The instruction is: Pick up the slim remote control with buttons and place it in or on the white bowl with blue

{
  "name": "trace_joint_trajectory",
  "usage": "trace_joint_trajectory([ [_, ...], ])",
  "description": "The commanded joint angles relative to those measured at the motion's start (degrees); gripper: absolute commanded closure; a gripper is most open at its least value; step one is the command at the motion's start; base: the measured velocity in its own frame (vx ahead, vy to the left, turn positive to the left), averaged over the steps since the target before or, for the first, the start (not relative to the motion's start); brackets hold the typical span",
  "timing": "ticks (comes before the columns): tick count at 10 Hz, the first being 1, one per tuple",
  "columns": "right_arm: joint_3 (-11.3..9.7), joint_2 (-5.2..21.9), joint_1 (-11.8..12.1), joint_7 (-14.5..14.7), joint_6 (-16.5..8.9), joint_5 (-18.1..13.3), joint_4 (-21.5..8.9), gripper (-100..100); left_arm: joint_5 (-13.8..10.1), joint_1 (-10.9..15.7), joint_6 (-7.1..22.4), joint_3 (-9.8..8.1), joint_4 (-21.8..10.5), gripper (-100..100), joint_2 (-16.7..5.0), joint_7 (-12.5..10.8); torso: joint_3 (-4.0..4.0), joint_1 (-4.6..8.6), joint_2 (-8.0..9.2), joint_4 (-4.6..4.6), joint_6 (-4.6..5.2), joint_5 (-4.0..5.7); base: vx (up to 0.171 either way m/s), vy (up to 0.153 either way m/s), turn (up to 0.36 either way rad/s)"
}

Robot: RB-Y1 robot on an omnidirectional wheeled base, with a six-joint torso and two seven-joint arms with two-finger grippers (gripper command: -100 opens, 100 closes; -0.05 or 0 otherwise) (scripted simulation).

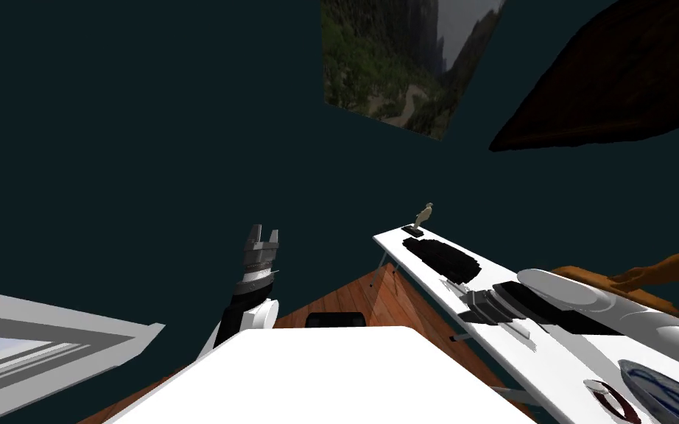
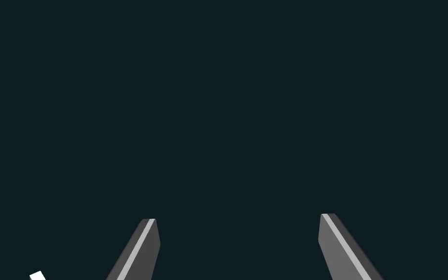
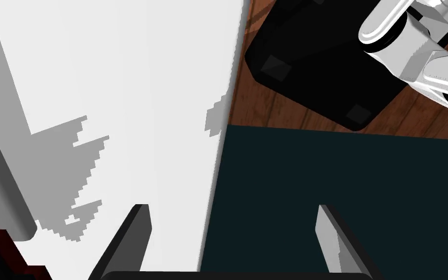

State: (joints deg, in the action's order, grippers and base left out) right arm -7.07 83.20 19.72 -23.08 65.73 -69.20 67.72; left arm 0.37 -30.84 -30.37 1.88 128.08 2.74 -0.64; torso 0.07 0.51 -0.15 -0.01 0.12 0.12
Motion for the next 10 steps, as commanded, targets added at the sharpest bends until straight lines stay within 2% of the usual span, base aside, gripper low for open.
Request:
trace_joint_trajectory([
  [1, -0.7, 0.5, -1.2, -1.3, 0.4, -1.6, -1.9, -100, 0.0, 0.0, 0.0, 0.0, 0.0, 0, 0.0, 0.0, 0.0, 0.0, 0.0, 0.0, 0.0, 0.0, 0.008, -0.078, 0.115],
  [3, -1.8, 1.7, -2.1, -4.2, 0.3, -4.8, -5.1, -100, 0.0, 0.0, 0.0, 0.0, 0.0, 0, 0.0, 0.0, 0.03, -0.08, -0.05, -0.01, 0.02, -0.01, -0.004, -0.062, 0.211],
  [4, -1.8, 1.7, -2.1, -4.2, 0.3, -4.8, -5.6, -100, 0.0, 0.0, 0.0, 0.0, 0.0, 0, 0.0, 0.0, 0.0, -0.06, 0.0, 0.0, 0.01, 0.01, -0.014, -0.065, 0.085],
  [6, -2.8, 2.1, -2.8, -6.8, -0.1, -7.5, -8.5, -100, 0.0, 0.0, 0.0, 0.0, 0.0, 0, 0.0, 0.0, 0.01, -0.08, -0.02, 0.0, 0.04, 0.0, 0.0, -0.067, 0.161],
  [7, -2.8, 2.1, -2.8, -6.8, -0.1, -7.5, -8.6, -100, 0.0, 0.0, 0.0, 0.0, 0.0, 0, 0.0, 0.0, 0.01, -0.04, -0.02, -0.01, 0.03, 0.01, -0.001, -0.06, 0.059],
  [10, -4.7, 0.9, -3.5, -10.4, -1.0, -10.6, -12.4, -100, 0.0, 0.0, 0.0, 0.0, 0.0, 0, 0.0, 0.0, 0.02, -0.03, -0.04, -0.01, 0.05, 0.03, 0.004, -0.08, 0.119],
])
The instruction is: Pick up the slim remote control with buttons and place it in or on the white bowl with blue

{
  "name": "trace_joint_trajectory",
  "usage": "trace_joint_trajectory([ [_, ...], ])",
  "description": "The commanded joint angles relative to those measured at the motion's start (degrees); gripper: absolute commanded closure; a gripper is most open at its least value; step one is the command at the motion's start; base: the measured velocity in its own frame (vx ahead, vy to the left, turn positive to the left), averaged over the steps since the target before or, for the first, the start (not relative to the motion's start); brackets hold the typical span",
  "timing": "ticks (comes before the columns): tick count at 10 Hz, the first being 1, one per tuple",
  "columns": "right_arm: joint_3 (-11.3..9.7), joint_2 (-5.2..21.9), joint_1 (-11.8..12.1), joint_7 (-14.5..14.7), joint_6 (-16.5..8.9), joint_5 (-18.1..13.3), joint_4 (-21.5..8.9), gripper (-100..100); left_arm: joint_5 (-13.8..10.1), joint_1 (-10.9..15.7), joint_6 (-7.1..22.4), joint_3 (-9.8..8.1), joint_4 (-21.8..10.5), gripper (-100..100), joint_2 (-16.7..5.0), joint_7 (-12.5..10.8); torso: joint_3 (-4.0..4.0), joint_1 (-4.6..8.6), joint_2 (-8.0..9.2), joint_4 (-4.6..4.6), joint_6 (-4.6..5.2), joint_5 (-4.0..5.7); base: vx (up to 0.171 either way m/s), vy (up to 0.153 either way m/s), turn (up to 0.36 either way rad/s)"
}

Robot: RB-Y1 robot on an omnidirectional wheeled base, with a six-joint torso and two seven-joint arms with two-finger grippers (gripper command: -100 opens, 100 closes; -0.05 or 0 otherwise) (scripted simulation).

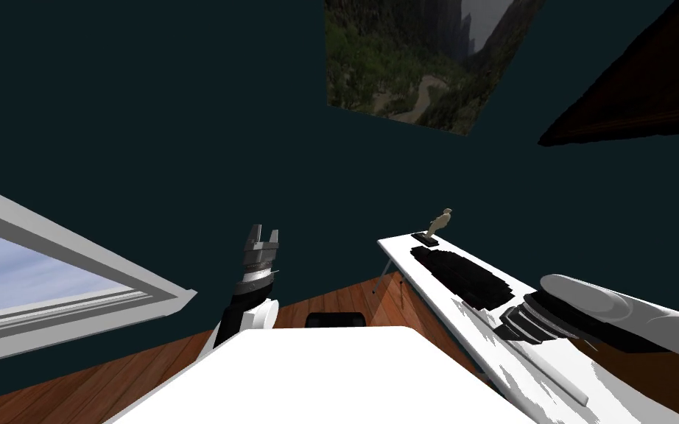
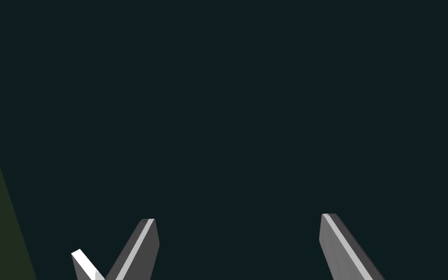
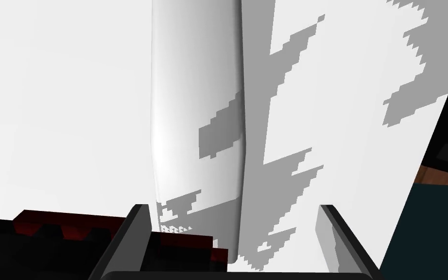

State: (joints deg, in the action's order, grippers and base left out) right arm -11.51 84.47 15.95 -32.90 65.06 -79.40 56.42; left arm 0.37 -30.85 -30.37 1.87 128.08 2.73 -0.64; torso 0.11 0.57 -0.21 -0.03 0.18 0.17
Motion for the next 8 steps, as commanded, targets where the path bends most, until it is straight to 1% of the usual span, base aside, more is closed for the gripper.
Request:
trace_joint_trajectory([
  [1, -1.0, -1.5, 0.4, -1.3, -0.6, -1.0, -1.7, -100, 0.0, 0.0, 0.0, 0.0, 0.0, 0, 0.0, 0.0, 0.0, 0.0, 0.0, 0.0, 0.0, 0.0, 0.007, -0.12, 0.099],
  [2, -0.7, -1.1, 0.0, -0.9, -0.4, -0.8, -1.2, -100, 0.0, 0.0, 0.0, 0.0, 0.0, 0, 0.0, 0.0, 0.0, 0.08, 0.01, 0.0, 0.02, 0.03, 0.001, -0.055, 0.02],
  [3, -0.8, -1.2, 0.0, -1.0, -0.4, -0.9, -1.4, 0, 0.0, 0.0, 0.0, 0.0, 0.0, 0, 0.0, 0.0, -0.01, -0.12, 0.02, 0.01, 0.02, -0.02, 0.0, -0.011, -0.001],
  [4, -1.4, -2.5, 0.4, -0.3, -2.1, -1.0, -2.1, -100, 0.0, 0.0, 0.0, 0.0, 0.0, 0, 0.0, 0.0, -0.02, -0.3, 0.03, 0.01, 0.02, -0.07, 0.007, 0.001, 0.046],
  [5, -1.6, -2.9, 0.5, 0.0, -2.7, -1.0, -2.4, -100, 0.0, 0.0, 0.0, 0.01, 0.0, 0, 0.0, 0.0, -0.01, -0.37, 0.01, 0.0, 0.01, -0.07, 0.01, 0.009, 0.043],
  [6, -1.6, -2.7, -0.1, 0.3, -1.8, -1.0, -2.9, -100, 0.0, 0.0, 0.0, 0.01, 0.0, 0, 0.0, 0.0, 0.0, -0.41, 0.0, 0.0, 0.02, -0.09, 0.0, 0.0, 0.0],
  [7, -1.6, -2.8, 0.0, 0.3, -2.0, -1.0, -2.9, 100, 0.0, 0.0, 0.0, 0.01, 0.0, 0, 0.0, 0.0, -0.01, -0.42, 0.01, 0.01, 0.02, -0.11, 0.0, 0.0, 0.0],
  [8, -1.6, -2.8, 0.0, 0.3, -2.0, -1.0, -2.9, 100, 0.0, 0.0, 0.0, 0.01, 0.0, 0, 0.0, 0.0, -0.01, -0.41, 0.02, 0.01, 0.02, -0.1, 0.0, 0.0, 0.0],
])
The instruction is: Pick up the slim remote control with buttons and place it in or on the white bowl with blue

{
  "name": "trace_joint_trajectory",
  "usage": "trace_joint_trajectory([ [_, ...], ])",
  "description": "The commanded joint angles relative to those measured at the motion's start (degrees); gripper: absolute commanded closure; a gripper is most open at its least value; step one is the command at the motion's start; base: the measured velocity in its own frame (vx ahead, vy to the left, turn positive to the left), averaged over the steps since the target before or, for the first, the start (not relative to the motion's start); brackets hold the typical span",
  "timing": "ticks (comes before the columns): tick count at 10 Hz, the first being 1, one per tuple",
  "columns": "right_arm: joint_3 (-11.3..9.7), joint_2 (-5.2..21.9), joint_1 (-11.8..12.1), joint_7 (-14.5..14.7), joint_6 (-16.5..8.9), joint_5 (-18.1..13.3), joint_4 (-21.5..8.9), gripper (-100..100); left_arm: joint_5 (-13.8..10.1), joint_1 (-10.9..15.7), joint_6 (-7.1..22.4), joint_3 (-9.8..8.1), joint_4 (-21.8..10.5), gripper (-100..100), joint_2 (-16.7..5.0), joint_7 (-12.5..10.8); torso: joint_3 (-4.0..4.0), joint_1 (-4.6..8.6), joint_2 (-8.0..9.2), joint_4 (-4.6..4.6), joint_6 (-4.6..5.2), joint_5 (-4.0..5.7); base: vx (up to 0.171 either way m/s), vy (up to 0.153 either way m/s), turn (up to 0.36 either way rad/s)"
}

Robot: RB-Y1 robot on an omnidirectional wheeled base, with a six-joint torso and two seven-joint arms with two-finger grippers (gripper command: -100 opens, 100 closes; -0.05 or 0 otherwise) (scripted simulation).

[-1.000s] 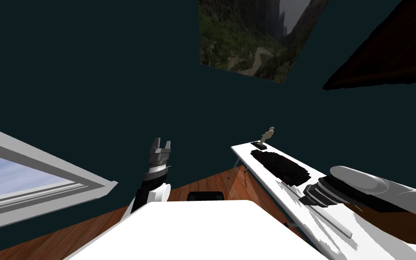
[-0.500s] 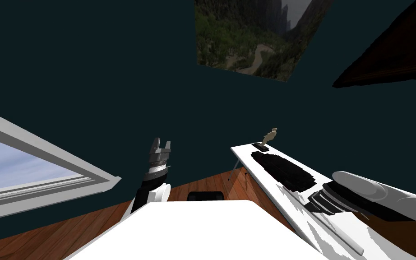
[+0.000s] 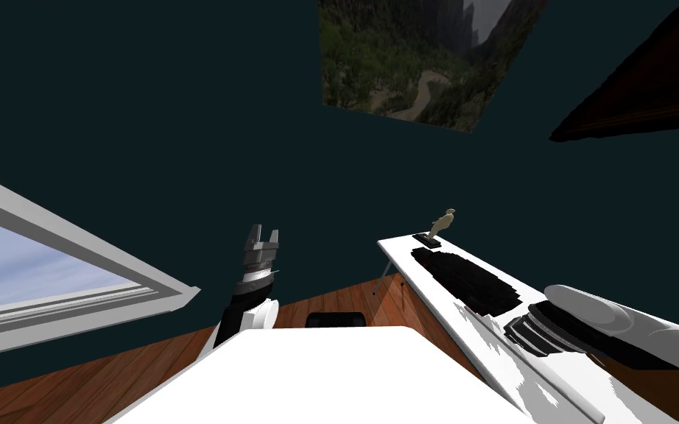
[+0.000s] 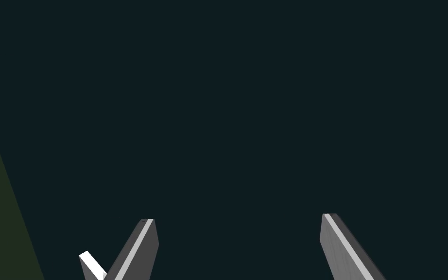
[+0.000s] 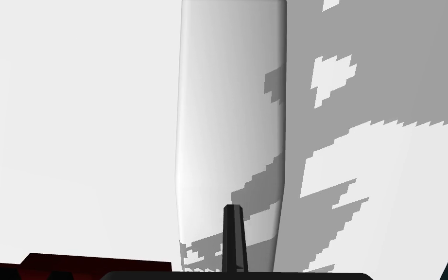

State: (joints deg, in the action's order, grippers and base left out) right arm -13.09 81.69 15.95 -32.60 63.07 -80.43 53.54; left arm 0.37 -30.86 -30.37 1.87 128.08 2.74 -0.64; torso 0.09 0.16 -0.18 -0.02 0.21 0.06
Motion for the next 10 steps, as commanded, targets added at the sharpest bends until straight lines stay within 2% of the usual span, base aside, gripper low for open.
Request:
trace_joint_trajectory([
  [1, 0.0, 0.0, 0.0, 0.0, 0.0, 0.0, 0.0, 100, 0.0, 0.0, 0.0, 0.0, 0.0, 0, 0.0, 0.0, 0.0, 0.0, 0.0, 0.0, 0.0, 0.0, 0.0, 0.0, 0.0],
  [3, 0.0, 0.0, 0.0, 0.0, 0.0, 0.0, 0.0, 100, 0.0, 0.0, 0.0, 0.0, 0.0, 0, 0.0, 0.0, 0.0, 0.0, 0.0, 0.0, 0.0, 0.0, 0.0, 0.0, 0.0],
  [4, 0.0, 0.0, 0.0, 0.0, 0.0, 0.0, 0.0, 0, 0.0, 0.0, 0.0, 0.0, 0.0, 0, 0.0, 0.0, 0.0, 0.0, 0.0, 0.0, 0.0, 0.0, 0.0, 0.0, 0.0],
  [5, 1.5, 2.6, -0.9, 0.0, 0.2, -0.1, 0.0, -100, 0.0, 0.0, 0.0, 0.0, 0.0, 0, 0.0, 0.0, 0.0, 0.0, 0.0, 0.0, 0.0, 0.0, -0.005, 0.083, -0.002],
  [6, 2.3, 3.7, -1.3, 0.0, 0.2, -0.3, 0.1, -100, 0.0, 0.0, 0.0, 0.01, 0.0, 0, 0.0, 0.0, 0.0, -0.29, 0.0, 0.0, -0.02, -0.08, -0.008, 0.154, -0.019],
  [7, 2.3, 3.7, -1.3, 0.0, 0.2, -0.3, 0.1, -100, 0.0, 0.0, 0.0, 0.01, 0.0, 0, 0.0, 0.0, -0.01, -0.6, 0.0, 0.03, -0.07, -0.19, -0.001, 0.114, -0.013],
  [8, 3.8, 5.4, -2.1, 0.0, 0.3, -0.8, 0.4, -100, 0.0, 0.0, 0.0, 0.01, 0.0, 0, 0.0, 0.0, 0.01, -0.56, -0.04, 0.02, -0.09, -0.19, 0.013, 0.13, -0.011],
  [10, 4.5, 6.0, -2.4, 0.0, 0.4, -1.1, 0.7, -100, 0.0, 0.0, 0.0, 0.01, 0.0, 0, 0.0, 0.0, 0.07, -0.65, -0.17, 0.03, -0.22, -0.27, 0.014, 0.094, -0.009],
])
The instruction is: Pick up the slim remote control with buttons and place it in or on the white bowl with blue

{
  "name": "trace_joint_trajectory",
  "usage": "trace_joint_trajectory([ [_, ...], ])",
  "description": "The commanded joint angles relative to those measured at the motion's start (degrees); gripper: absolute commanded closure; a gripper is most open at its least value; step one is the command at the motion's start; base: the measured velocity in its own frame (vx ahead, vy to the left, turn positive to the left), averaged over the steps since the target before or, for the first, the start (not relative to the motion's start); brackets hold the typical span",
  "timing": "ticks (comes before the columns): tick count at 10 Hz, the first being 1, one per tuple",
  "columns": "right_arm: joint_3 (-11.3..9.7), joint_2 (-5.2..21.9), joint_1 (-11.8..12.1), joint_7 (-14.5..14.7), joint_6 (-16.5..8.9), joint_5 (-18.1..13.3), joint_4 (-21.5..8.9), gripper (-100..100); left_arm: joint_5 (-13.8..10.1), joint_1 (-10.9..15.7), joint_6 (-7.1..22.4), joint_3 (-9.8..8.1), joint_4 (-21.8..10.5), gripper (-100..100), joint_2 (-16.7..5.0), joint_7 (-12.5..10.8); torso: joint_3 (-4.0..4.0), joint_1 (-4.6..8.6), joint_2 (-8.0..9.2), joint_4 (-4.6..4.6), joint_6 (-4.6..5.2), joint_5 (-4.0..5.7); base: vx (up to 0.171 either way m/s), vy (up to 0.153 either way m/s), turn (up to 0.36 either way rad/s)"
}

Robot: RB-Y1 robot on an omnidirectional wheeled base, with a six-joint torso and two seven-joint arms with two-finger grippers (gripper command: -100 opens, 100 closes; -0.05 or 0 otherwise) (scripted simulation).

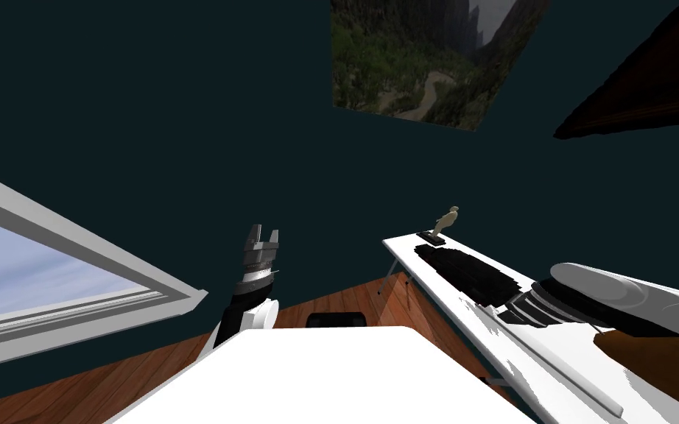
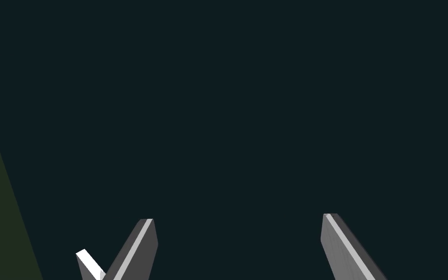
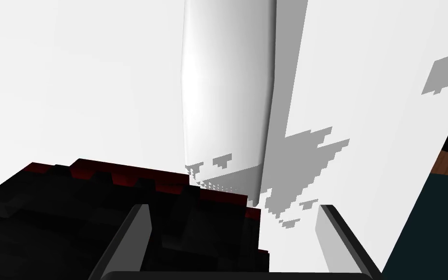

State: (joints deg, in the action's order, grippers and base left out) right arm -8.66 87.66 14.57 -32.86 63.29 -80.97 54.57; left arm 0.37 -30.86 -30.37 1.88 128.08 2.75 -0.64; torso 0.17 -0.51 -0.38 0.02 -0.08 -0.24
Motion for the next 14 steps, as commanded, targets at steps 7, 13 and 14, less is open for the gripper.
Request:
trace_joint_trajectory([
  [7, 6.6, 2.2, -3.2, -0.3, 0.7, -4.1, 3.2, -100, 0.0, 0.0, 0.0, 0.01, 0.0, 0, 0.0, 0.0, 0.26, -0.9, -0.53, 0.0, -0.54, -0.38, 0.036, 0.149, -0.01],
  [13, 4.5, -0.5, -2.6, -0.3, 0.2, 1.7, 0.1, -100, 0.0, 0.0, 0.0, -0.03, 0.0, 0, 0.0, 0.0, -0.07, 0.72, 0.02, 0.14, -0.44, 0.01, -0.075, -0.092, -0.011],
  [14, 3.8, -1.2, -2.4, -0.3, 0.2, 2.3, -0.3, -100, 0.0, 0.0, 0.0, -0.03, 0.0, 0, 0.0, 0.0, 0.0, 0.8, -0.09, 0.11, -0.47, 0.05, -0.031, -0.181, -0.016],
])
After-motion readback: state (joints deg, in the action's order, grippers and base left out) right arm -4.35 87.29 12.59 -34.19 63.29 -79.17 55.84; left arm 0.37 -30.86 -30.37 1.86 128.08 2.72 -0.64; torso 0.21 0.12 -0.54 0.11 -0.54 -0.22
